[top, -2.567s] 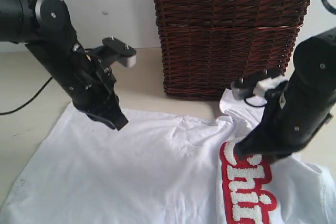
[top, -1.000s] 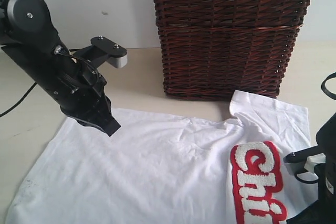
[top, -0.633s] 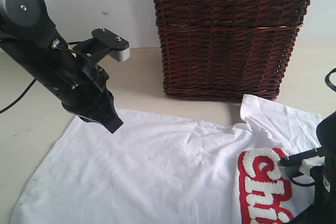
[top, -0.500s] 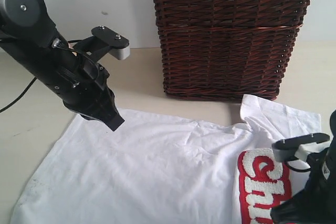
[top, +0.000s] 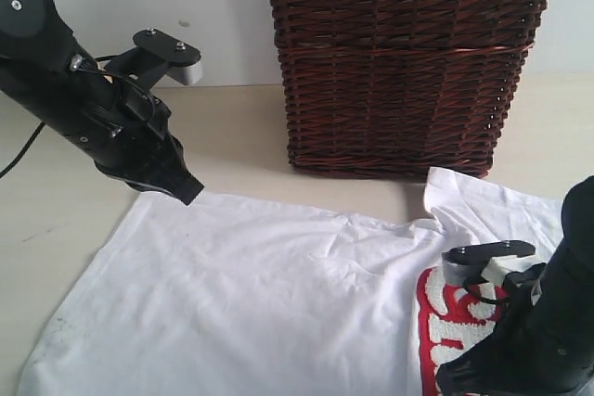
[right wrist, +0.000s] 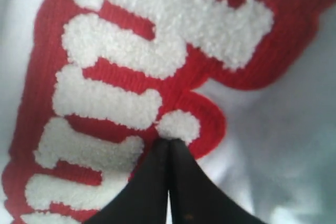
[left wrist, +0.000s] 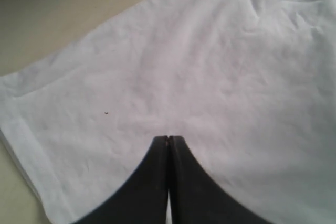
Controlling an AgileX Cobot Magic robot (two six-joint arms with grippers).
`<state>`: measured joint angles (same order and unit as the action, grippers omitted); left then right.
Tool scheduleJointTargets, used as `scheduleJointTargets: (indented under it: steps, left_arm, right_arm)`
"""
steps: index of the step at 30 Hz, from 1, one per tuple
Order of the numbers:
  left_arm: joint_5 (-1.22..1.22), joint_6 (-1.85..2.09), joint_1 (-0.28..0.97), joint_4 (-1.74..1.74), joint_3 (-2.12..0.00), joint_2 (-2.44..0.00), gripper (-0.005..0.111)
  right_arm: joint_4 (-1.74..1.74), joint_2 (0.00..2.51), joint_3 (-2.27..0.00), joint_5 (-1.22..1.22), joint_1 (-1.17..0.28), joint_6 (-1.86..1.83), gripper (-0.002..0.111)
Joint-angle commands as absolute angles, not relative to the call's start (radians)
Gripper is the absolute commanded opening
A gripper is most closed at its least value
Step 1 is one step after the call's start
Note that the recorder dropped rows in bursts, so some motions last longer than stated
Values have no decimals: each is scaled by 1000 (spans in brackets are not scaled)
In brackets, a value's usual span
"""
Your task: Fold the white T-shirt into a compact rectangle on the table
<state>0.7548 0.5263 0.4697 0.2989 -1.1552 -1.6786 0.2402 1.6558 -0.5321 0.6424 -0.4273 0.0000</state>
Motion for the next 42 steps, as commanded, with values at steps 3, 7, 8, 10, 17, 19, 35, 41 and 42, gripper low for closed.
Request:
scheduleJointTargets:
  steps: [3,7,8,10,17,19,35,41,42]
  left_arm:
    - [737,519,468,318,-1155,-1670,0]
    - [737,519,468,318,-1155,-1670,0]
    - [735,519,468,318,-1155,-1670,0]
    - [729,519,468,310,-1155,-1670,0]
    - [729,519,468,304,-1155,-1670,0]
    - [723,519,468,304,-1155,-1670,0]
    - [529,519,332,256,-1155,-1670,0]
    - [501,571,300,265,-1155,-1704,0]
    - [511,588,300,270,-1155,-1717,0]
  right_arm:
    - [369,1763,-544,868,-517,-199,0]
    - [241,1647,-605,831,-517,-123,0]
    - [177,1614,-614,815,-517,-55,0]
    - [11,1525,-632,808,-517,124,0]
    - [-562,1399,-605,812,-410,732,0]
    - [-493,1466,-610,738,-365,673,0]
    - [-605,1995,-856,433,-3,694,0]
    - [-529,2096,-1036,453,-3,559,0]
    - [-509,2111,-1064,466,-3,525,0]
